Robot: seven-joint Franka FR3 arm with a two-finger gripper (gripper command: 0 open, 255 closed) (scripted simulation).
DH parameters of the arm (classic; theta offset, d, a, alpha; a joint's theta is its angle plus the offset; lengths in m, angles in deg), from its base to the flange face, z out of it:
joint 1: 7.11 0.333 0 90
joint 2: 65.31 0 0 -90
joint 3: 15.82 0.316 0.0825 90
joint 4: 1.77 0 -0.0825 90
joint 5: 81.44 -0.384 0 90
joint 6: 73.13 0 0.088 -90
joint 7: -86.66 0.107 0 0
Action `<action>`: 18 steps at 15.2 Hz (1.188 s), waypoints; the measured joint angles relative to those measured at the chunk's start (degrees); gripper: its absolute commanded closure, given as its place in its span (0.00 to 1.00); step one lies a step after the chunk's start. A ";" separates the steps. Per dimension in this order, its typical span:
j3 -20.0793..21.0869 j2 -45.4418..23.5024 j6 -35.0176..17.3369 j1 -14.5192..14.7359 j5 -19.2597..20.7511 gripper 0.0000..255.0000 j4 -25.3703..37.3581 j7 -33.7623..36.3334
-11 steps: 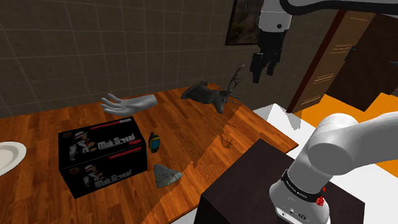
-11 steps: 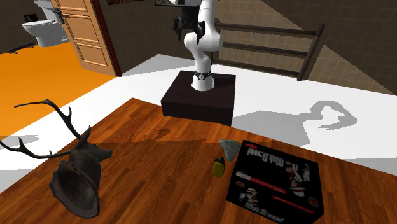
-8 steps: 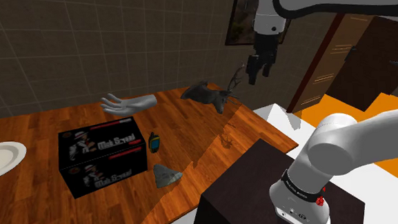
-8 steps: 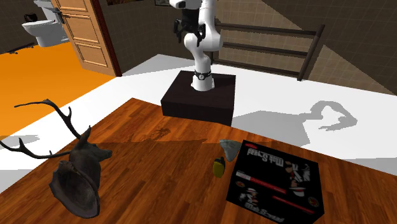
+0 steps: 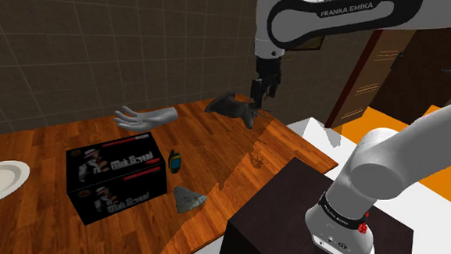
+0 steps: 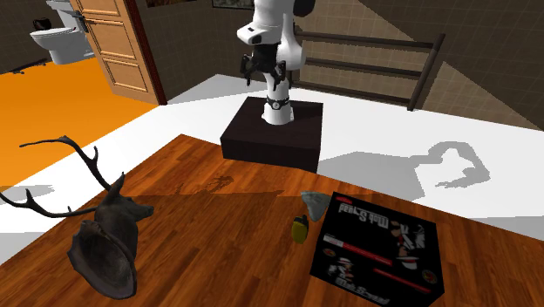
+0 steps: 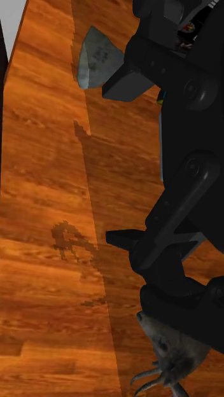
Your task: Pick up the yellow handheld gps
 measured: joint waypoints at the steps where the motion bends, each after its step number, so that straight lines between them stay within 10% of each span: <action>1: 0.43 -2.08 -1.26 0.34 0.00 0.00 0.70 0.11; 18: 4.94 -38.35 -18.52 4.17 6.33 0.00 17.25 1.09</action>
